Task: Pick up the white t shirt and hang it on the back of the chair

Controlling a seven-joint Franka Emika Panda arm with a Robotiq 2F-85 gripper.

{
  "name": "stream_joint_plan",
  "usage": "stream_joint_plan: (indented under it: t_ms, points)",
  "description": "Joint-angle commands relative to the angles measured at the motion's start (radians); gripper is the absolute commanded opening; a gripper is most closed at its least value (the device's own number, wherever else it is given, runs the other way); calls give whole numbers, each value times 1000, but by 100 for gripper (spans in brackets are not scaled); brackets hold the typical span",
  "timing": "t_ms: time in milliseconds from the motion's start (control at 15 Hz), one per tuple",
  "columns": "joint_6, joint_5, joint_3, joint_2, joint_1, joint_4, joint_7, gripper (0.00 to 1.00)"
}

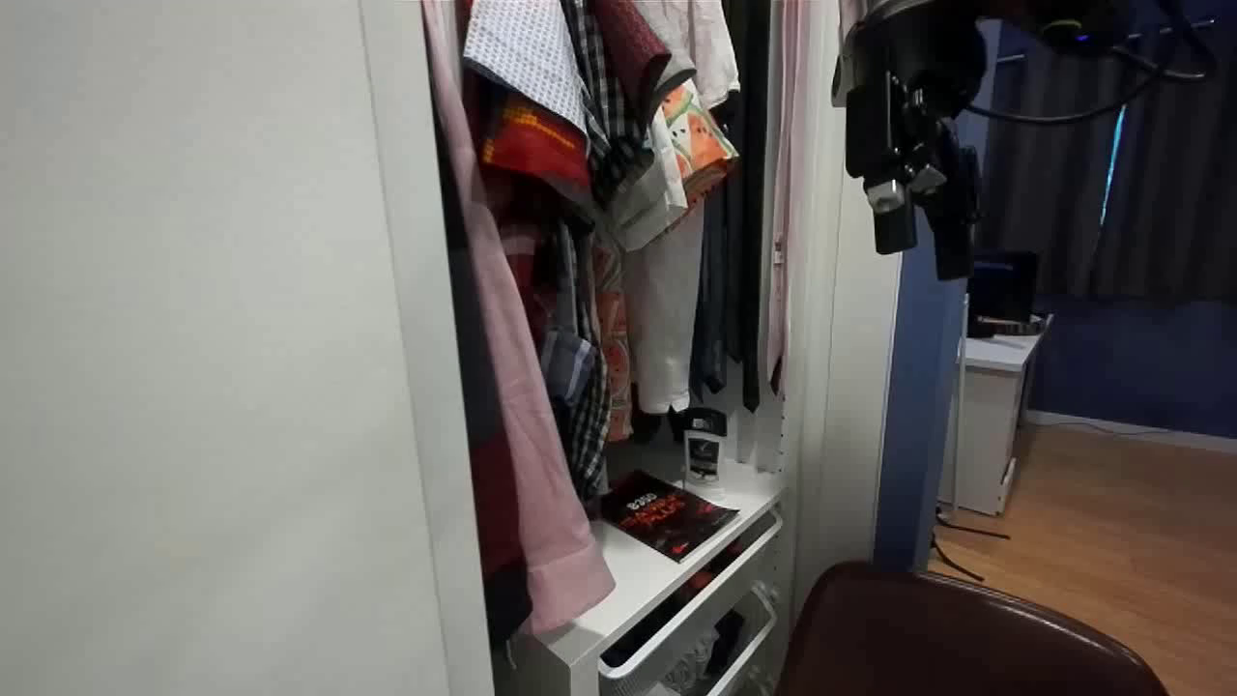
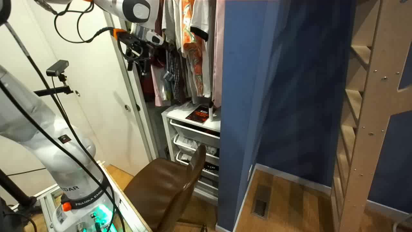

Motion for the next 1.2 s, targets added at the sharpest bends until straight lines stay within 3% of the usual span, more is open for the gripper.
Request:
stream_joint_plan:
  t_ms: [0,667,733,1133]
  points:
    - [-3,3,14,0,-16,2,-3,100]
    - [-3,3,14,0,-16,2,-3,100]
    - [21,-87,40,-15,-19,10,7,100]
    - [15,-345,71,-41,-21,160,-28,100]
